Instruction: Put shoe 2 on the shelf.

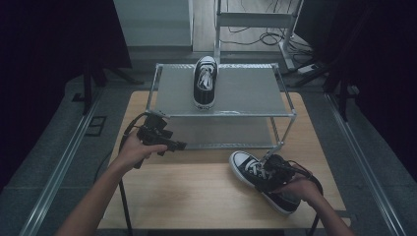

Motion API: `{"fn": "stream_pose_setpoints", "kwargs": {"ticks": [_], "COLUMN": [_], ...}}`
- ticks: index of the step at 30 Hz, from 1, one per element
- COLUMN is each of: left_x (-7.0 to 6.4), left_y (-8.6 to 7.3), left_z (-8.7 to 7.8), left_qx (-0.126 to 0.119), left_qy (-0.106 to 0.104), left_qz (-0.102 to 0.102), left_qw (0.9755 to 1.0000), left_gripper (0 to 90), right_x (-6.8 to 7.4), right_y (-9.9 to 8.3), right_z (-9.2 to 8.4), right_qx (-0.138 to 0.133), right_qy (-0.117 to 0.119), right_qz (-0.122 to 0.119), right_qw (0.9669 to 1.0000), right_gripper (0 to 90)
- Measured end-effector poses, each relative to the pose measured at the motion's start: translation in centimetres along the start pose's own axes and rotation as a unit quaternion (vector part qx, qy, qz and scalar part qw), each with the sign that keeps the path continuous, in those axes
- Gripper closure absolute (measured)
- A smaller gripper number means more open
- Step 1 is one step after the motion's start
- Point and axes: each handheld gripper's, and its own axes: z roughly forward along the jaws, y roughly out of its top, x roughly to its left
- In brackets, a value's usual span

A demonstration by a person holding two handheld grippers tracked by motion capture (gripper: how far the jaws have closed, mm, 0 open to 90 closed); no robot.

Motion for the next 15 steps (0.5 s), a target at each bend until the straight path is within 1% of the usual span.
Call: {"fn": "stream_pose_setpoints", "kwargs": {"ticks": [2, 5, 8, 9, 11, 15], "left_x": [0.0, 0.0, 0.1, 0.1, 0.2, 0.3], "left_y": [-0.1, -0.2, -0.3, -0.4, -0.5, -0.6], "left_z": [0.2, 0.4, 0.3, 0.4, 0.4, 0.7], "left_qx": [0.002, 0.002, 0.003, 0.001, 0.004, 0.007], "left_qy": [-0.001, -0.004, -0.007, -0.007, -0.008, -0.009], "left_qz": [-0.001, -0.001, -0.001, -0.003, 0.0, -0.002], "left_qw": [1.0, 1.0, 1.0, 1.0, 1.0, 0.9999], "left_gripper": [23.1, 23.1, 23.1, 23.1, 23.1, 23.1], "right_x": [0.3, 0.8, 0.9, 0.9, 0.9, 0.9], "right_y": [0.2, 0.6, 0.9, 1.0, 1.1, 1.7], "right_z": [-1.0, -2.3, -3.7, -4.0, -5.1, -6.9], "right_qx": [-0.003, -0.008, -0.019, -0.022, -0.028, -0.034], "right_qy": [0.001, 0.004, 0.007, 0.005, 0.001, 0.0], "right_qz": [-0.013, -0.026, -0.023, -0.024, -0.025, -0.037], "right_qw": [0.9999, 0.9996, 0.9995, 0.9995, 0.9993, 0.9987], "right_gripper": [13.7, 13.7, 13.6, 13.7, 13.7, 13.7]}}
